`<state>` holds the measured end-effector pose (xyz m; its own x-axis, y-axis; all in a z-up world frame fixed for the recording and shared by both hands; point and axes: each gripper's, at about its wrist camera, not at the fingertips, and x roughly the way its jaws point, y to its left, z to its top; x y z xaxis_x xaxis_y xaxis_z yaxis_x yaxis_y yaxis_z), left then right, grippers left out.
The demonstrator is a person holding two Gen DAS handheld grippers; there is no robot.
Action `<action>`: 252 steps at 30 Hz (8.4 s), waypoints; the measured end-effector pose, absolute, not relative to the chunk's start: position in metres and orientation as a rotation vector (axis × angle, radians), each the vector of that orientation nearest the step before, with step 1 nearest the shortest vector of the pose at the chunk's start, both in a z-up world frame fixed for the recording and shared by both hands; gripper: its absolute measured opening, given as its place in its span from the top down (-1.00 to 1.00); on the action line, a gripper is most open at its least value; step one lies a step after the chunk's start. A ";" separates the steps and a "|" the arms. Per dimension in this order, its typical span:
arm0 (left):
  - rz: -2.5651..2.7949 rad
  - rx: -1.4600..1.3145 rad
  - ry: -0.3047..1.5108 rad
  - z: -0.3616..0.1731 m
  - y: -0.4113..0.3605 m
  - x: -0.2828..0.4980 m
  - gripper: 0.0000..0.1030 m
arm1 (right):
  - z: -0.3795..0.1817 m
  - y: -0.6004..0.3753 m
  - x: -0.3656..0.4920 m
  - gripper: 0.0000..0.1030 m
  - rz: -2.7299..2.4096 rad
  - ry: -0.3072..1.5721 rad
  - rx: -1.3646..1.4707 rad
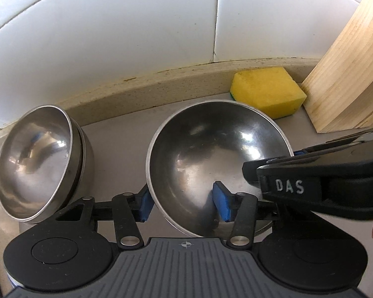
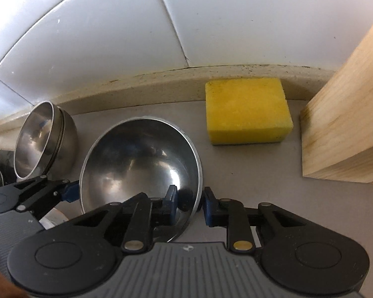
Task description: Organize plates and bowls
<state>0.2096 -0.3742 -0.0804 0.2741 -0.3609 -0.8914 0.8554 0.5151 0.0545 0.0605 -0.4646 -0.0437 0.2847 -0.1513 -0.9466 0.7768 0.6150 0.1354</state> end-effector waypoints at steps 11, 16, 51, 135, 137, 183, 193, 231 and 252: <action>-0.894 0.616 0.964 -0.076 -0.373 0.203 0.13 | -0.040 -0.466 0.056 0.98 -0.701 1.106 0.683; -0.897 0.615 0.955 -0.073 -0.372 0.201 0.13 | -0.040 -0.464 0.056 0.98 -0.709 1.106 0.683; -0.882 0.563 0.831 -0.015 -0.341 0.197 0.13 | 0.000 -0.439 0.075 0.98 -0.709 1.058 0.612; -0.664 0.451 0.832 -0.003 -0.255 0.328 0.08 | 0.000 -0.379 0.232 0.91 -0.597 1.063 0.395; -0.662 0.448 0.832 -0.001 -0.253 0.326 0.08 | 0.001 -0.379 0.229 0.89 -0.611 1.063 0.384; -0.676 0.231 0.970 -0.005 -0.214 0.347 -0.67 | 0.002 -0.397 0.197 0.17 -0.601 0.936 0.673; -0.716 0.224 1.012 -0.028 -0.226 0.354 -0.67 | -0.027 -0.407 0.206 0.16 -0.562 0.974 0.777; -0.787 0.275 1.013 -0.040 -0.245 0.347 -0.22 | -0.058 -0.413 0.204 0.24 -0.522 1.013 0.839; -0.782 0.308 0.931 -0.005 -0.232 0.317 -0.18 | -0.018 -0.389 0.195 0.24 -0.517 0.982 0.787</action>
